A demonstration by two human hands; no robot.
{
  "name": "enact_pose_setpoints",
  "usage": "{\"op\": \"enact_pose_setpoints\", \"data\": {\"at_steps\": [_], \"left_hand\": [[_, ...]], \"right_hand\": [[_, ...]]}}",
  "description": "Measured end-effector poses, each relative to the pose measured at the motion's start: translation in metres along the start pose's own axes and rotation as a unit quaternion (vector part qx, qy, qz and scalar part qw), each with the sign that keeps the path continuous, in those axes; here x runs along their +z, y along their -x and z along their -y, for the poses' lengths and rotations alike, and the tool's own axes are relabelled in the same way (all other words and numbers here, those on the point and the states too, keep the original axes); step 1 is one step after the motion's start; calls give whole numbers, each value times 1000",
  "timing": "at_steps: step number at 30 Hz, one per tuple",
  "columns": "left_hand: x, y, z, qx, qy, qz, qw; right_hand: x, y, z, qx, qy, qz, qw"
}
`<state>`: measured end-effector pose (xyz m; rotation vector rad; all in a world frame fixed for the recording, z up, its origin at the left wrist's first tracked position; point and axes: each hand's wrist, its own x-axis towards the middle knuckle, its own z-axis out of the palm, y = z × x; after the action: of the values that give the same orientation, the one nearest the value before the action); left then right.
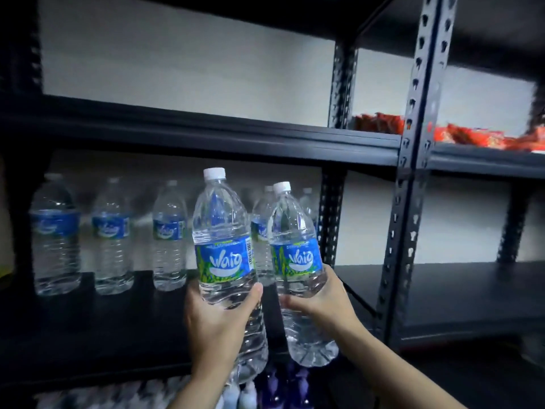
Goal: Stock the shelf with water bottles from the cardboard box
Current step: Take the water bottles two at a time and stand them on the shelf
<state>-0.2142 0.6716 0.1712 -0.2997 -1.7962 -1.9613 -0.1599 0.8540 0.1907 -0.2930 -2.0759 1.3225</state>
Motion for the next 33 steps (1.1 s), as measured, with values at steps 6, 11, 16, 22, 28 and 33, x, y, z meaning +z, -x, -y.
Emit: {"op": "enact_pose_setpoints", "data": {"at_steps": [6, 11, 16, 22, 28, 33], "left_hand": [[34, -13, 18, -8, -5, 17, 1000], [51, -34, 33, -7, -8, 21, 1000], [60, -54, 48, 12, -13, 48, 999], [68, -62, 63, 34, -22, 58, 997], [74, -61, 70, 51, -35, 51, 997], [76, -59, 70, 70, -49, 45, 995]], "right_hand": [[-16, -48, -21, 9, 14, -63, 998], [-8, -97, -49, 27, 6, -119, 992], [2, -133, -81, 33, 4, -136, 990], [10, -158, -111, 30, -15, -105, 994], [5, -167, -125, 10, -31, -59, 998], [-5, -176, -131, 10, -17, -7, 1000]]}}
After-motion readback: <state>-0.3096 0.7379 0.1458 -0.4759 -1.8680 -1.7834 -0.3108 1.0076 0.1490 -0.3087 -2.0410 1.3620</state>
